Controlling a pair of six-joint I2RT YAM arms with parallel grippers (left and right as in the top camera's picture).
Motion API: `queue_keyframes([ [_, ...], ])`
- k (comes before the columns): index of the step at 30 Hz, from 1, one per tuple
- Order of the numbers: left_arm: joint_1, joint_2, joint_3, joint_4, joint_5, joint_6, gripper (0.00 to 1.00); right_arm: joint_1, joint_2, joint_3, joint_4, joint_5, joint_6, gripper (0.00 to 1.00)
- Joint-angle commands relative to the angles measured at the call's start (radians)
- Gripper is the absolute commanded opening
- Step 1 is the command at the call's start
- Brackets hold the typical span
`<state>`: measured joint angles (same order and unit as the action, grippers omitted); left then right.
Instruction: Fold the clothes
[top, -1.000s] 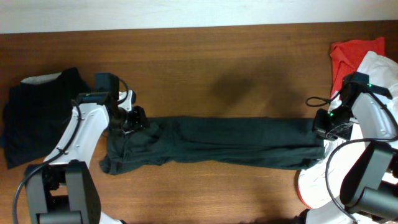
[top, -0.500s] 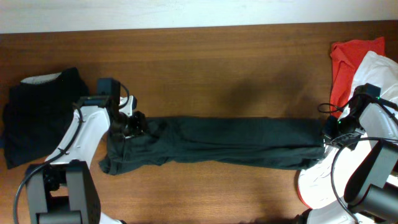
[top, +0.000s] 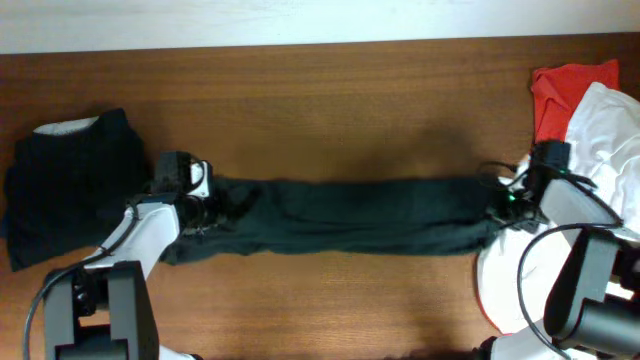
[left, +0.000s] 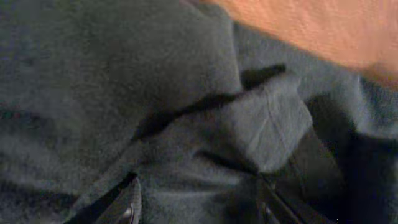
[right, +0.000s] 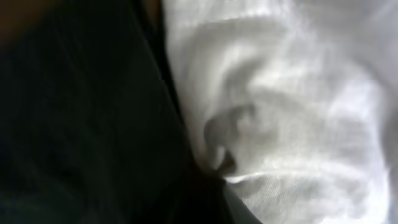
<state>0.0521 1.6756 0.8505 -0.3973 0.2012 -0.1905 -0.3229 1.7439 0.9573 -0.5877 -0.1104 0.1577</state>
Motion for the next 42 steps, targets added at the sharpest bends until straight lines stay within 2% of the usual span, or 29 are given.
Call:
queue_keyframes([
  [1, 0.077, 0.02, -0.014, 0.072, 0.0, -0.066, 0.59, 0.027, 0.03, -0.02, 0.077, -0.034, 0.008, 0.25],
  [2, 0.083, 0.02, -0.013, 0.075, 0.032, -0.065, 0.59, 0.019, 0.03, -0.019, 0.079, -0.019, 0.008, 0.25],
  [3, 0.083, 0.02, -0.012, 0.071, 0.052, -0.049, 0.59, 0.004, 0.03, -0.014, 0.073, -0.01, 0.008, 0.3],
  [4, 0.081, 0.02, -0.011, 0.068, 0.058, -0.039, 0.6, -0.024, 0.03, -0.003, 0.061, -0.01, 0.008, 0.45],
  [5, 0.081, 0.02, -0.011, 0.067, 0.058, -0.039, 0.6, -0.048, 0.03, 0.014, 0.035, -0.01, 0.008, 0.51],
  [8, 0.081, 0.02, -0.011, 0.041, 0.058, -0.039, 0.61, -0.132, 0.03, 0.042, -0.095, 0.048, -0.021, 0.51],
  [11, 0.081, 0.02, -0.011, 0.017, 0.058, -0.039, 0.61, -0.199, 0.03, 0.042, -0.113, 0.15, -0.017, 0.54],
  [13, 0.081, 0.02, -0.011, -0.005, 0.066, 0.009, 0.65, -0.299, 0.03, 0.044, -0.124, 0.244, 0.06, 0.57],
  [15, 0.081, 0.018, -0.01, -0.015, 0.066, 0.052, 0.66, -0.385, 0.03, 0.082, -0.168, 0.227, 0.106, 0.62],
  [17, 0.081, 0.015, -0.01, -0.015, 0.066, 0.054, 0.67, -0.431, 0.03, 0.203, -0.251, 0.097, 0.088, 0.65],
  [20, 0.081, 0.015, -0.01, -0.038, 0.065, 0.054, 0.67, -0.381, 0.03, 0.398, -0.396, -0.235, -0.148, 0.66],
  [21, 0.081, 0.015, -0.01, -0.047, 0.065, 0.054, 0.68, -0.348, 0.03, 0.442, -0.466, -0.28, -0.217, 0.66],
  [24, 0.081, 0.015, -0.01, -0.056, 0.065, 0.054, 0.69, -0.267, 0.03, 0.449, -0.508, -0.27, -0.318, 0.67],
  [27, 0.081, 0.015, -0.01, -0.057, 0.065, 0.054, 0.72, -0.191, 0.03, 0.384, -0.472, -0.139, -0.337, 0.68],
  [31, 0.081, 0.015, -0.01, -0.061, 0.065, 0.054, 0.73, -0.148, 0.03, 0.18, -0.311, -0.161, -0.372, 0.74],
  [33, 0.081, 0.015, -0.01, -0.061, 0.065, 0.054, 0.73, -0.136, 0.03, 0.103, -0.244, -0.245, -0.395, 0.76],
  [42, 0.081, 0.015, -0.01, -0.062, 0.065, 0.054, 0.73, -0.027, 0.03, 0.073, -0.14, -0.275, -0.415, 0.77],
])
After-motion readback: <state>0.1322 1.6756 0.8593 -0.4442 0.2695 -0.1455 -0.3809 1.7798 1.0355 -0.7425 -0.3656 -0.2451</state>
